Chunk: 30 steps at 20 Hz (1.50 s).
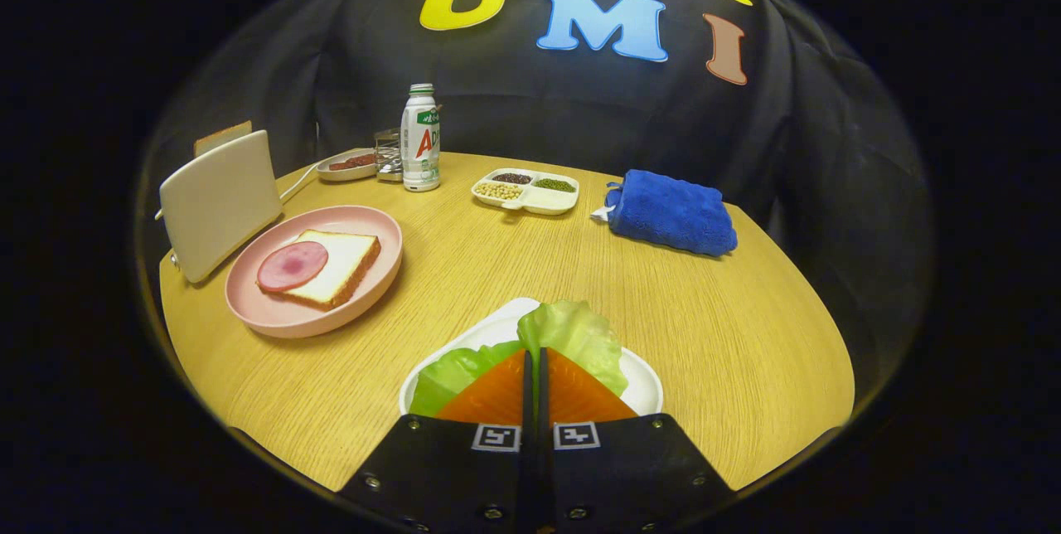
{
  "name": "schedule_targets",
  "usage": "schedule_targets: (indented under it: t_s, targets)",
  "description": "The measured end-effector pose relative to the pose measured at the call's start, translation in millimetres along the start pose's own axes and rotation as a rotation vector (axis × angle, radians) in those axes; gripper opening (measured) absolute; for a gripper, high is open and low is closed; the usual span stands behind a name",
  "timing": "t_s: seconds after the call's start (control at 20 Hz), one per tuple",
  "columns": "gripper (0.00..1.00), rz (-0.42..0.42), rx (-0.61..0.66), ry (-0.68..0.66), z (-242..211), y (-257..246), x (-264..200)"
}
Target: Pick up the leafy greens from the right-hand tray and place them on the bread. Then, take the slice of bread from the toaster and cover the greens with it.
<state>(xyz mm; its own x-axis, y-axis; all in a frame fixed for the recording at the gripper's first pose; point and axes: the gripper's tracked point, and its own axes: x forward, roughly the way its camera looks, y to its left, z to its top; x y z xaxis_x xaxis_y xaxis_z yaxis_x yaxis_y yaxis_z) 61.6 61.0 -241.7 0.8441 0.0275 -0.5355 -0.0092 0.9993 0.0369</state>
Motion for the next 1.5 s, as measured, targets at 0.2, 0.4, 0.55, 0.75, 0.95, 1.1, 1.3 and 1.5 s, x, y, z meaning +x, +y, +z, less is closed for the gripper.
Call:
schedule_targets:
  t_s: [0.2,0.4,0.55,0.75,0.95,1.1,1.3,1.5]
  targets:
    - [0.0,0.009,0.044,-0.056,20,0,-9]
    - [0.01,0.015,0.062,-0.095,35,1,-17]
    - [0.0,0.019,0.07,-0.117,42,2,-21]
    - [0.0,0.034,0.082,-0.158,56,7,-28]
    - [0.0,0.061,0.08,-0.207,77,20,-36]
    - [0.0,0.1,0.08,-0.244,94,39,-38]
    - [0.0,0.175,0.065,-0.273,115,76,-38]
    - [0.0,0.259,0.047,-0.28,127,119,-27]
